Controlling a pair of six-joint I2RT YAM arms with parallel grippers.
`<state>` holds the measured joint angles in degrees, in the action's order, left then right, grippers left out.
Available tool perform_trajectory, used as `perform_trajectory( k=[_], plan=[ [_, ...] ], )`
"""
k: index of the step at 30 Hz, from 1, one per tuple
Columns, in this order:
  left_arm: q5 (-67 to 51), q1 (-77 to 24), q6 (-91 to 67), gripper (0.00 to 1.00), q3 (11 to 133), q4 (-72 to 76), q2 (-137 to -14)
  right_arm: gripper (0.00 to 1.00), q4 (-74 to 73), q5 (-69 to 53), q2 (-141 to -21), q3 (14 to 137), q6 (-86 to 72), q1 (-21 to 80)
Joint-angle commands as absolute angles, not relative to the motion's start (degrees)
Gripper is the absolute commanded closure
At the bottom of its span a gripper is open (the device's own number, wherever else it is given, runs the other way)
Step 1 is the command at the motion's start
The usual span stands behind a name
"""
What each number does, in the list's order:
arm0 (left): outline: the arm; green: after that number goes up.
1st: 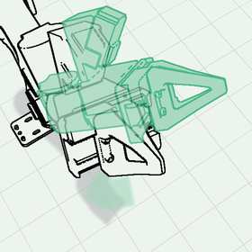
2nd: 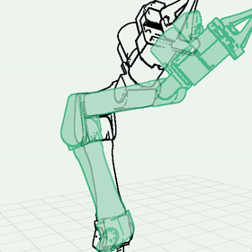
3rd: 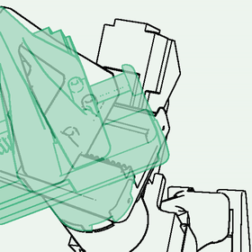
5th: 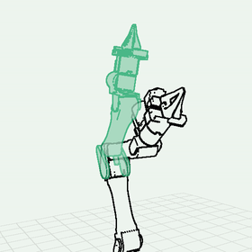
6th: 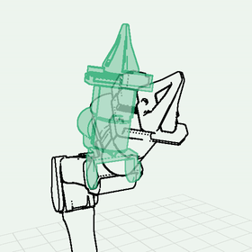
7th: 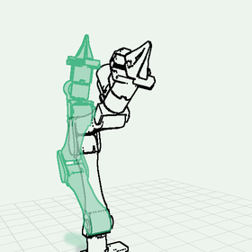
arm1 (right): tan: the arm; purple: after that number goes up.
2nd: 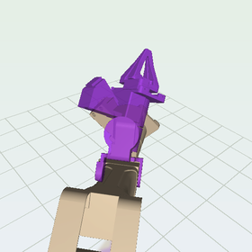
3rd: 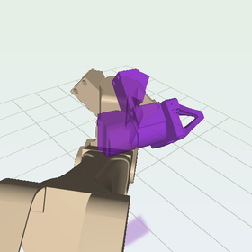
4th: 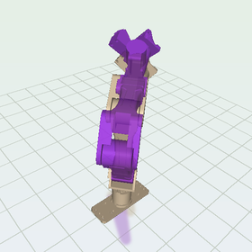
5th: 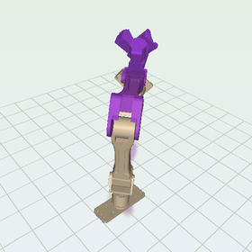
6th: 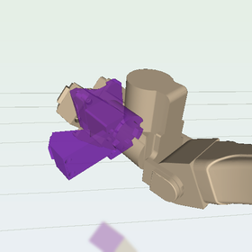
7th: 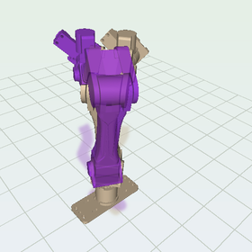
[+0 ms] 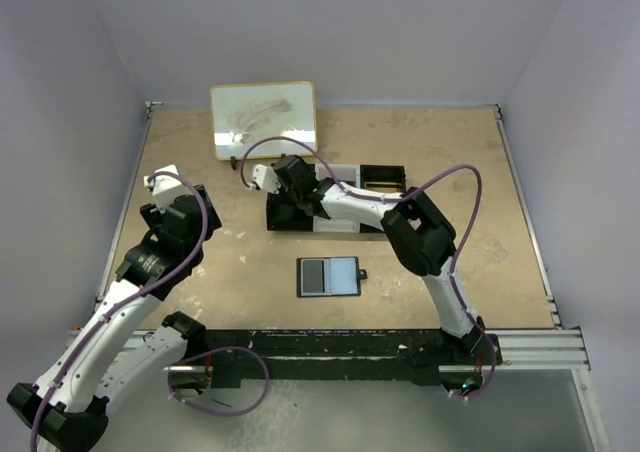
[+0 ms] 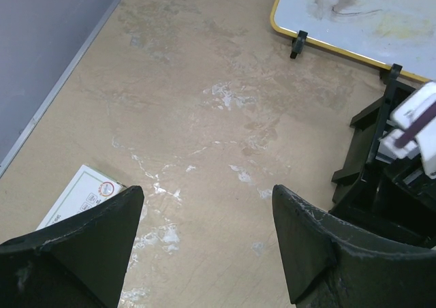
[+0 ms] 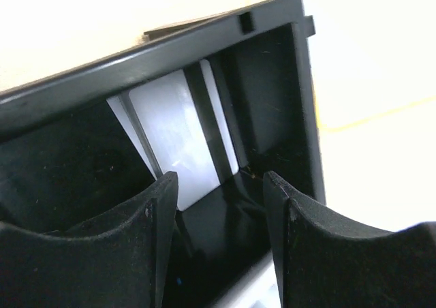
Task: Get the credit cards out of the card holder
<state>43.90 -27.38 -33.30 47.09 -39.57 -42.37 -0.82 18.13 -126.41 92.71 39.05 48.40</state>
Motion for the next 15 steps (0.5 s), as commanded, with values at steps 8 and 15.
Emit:
perform_trajectory(
  k=[8,15],
  plan=[
    [43.01,-26.9,-31.99,0.26,47.02,-38.06,-42.96,0.41,17.19,19.32,-94.72,75.48,16.31,48.25],
    [38.63,-26.9,-30.44,0.27,46.26,-36.34,-43.52,0.22,20.29,21.97,-72.56,49.62,-22.55,47.45]
  ],
)
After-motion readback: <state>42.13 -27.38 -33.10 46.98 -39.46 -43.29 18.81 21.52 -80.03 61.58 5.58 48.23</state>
